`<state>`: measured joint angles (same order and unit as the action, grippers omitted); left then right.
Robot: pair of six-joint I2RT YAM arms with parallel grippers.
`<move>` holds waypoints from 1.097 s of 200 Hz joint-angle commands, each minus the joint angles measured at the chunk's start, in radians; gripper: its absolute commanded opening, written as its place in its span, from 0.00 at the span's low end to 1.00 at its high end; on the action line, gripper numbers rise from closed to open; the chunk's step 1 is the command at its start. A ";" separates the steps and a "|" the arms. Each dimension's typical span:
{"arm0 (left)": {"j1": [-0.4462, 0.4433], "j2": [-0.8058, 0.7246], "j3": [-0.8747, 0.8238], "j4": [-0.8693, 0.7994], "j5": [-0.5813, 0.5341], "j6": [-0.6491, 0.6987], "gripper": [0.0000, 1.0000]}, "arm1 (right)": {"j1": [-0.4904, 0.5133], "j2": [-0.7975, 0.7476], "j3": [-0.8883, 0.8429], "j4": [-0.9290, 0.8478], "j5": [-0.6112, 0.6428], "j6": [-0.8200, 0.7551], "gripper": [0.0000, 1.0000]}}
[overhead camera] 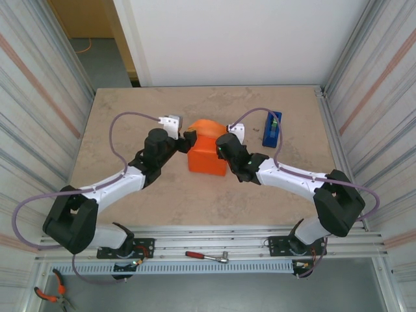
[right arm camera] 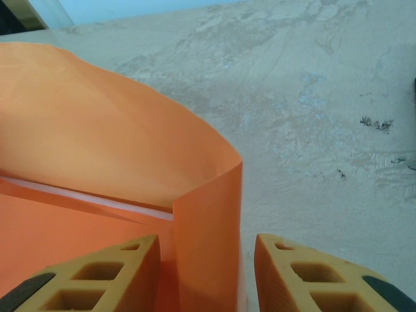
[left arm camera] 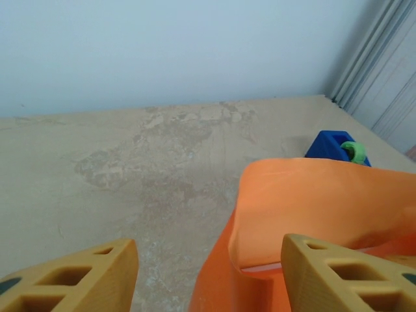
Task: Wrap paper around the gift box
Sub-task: Fold the wrapping paper for the gift box.
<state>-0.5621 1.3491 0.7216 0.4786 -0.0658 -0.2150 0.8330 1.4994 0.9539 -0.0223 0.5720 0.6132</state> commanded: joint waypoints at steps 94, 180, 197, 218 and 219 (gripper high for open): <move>-0.049 0.099 -0.035 0.092 0.016 -0.008 0.03 | -0.003 0.025 -0.009 -0.053 -0.001 -0.009 0.41; -0.061 0.139 0.025 0.087 -0.033 0.023 0.00 | -0.004 0.026 -0.009 -0.053 -0.012 -0.010 0.37; -0.061 0.157 0.045 0.085 -0.042 0.032 0.16 | -0.006 0.028 -0.009 -0.056 -0.019 -0.009 0.37; -0.061 0.179 0.072 0.072 -0.046 0.041 0.47 | -0.009 0.026 -0.008 -0.056 -0.027 -0.012 0.37; -0.060 0.180 0.072 0.071 -0.046 0.041 0.47 | -0.010 0.027 -0.007 -0.056 -0.028 -0.012 0.37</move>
<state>-0.6159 1.5043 0.7464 0.5640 -0.0990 -0.2028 0.8261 1.5013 0.9539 -0.0181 0.5678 0.6136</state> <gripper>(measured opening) 0.399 0.370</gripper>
